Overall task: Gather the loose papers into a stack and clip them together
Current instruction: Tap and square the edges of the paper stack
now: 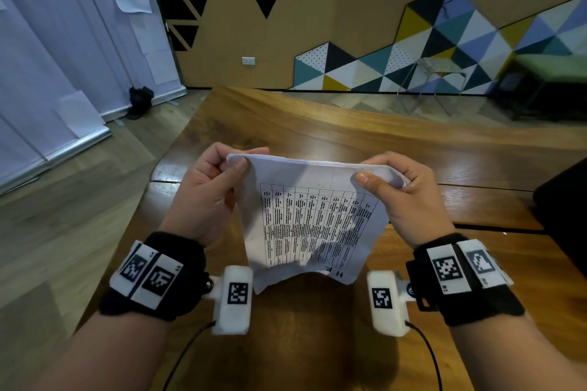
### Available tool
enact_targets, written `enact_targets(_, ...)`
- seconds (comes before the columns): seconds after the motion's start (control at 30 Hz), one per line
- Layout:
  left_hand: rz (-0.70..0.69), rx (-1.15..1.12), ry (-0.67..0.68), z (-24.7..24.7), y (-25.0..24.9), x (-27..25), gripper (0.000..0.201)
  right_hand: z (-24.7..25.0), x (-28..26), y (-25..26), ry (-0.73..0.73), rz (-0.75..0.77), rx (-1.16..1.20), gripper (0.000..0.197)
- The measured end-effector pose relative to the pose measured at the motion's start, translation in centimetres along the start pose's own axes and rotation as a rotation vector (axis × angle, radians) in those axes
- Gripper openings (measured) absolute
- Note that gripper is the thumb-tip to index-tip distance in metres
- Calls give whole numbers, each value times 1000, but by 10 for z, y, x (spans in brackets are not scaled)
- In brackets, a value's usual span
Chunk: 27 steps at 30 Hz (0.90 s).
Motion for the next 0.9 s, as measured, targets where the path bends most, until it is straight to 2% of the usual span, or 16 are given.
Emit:
enact_targets(0.13, 2, 178, -82, -12, -4, -1, 5, -1, 0, 0, -21, 2, -8, 16)
enact_targets(0.3, -30, 402, -74, -24, -9, -2, 22, 2, -4, 0, -69, 1, -7, 5)
enact_targets(0.43, -56, 439, -111, -21, -10, 0, 29, 1, -2, 1, -117, 30, -144, 23)
enact_targets(0.57, -60, 450, -130, -23, -11, -2, 29, -1, -1, 2, -111, 36, -190, 23)
enact_targets(0.63, -142, 681, -180, -26, -23, -3, 24, -1, -1, 2, -107, 40, -210, 22)
enact_targets(0.7, -340, 1113, -218, -42, -43, -5, 21, -1, -2, 2, -120, 57, -230, 21)
enact_targets(0.77, -485, 1440, -124, -72, -49, -6, 28, -2, -3, 3, -136, 78, -242, 18)
enact_targets(0.83, -486, 1571, 7, -95, -41, -4, 36, -4, -3, 3, -137, 90, -248, 17)
enact_targets(0.9, -456, 1603, 117, -108, -31, 0, 37, -6, -3, 3, -128, 95, -247, 17)
Point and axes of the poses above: each hand's wrist, its own x-axis towards the middle knuckle, its own z-axis out of the back of the hand, y = z × x, the point moved 6 cm from there along x, towards the middle knuckle, and after that the axes turned 10 degrees about y, right-handed, at the moved point
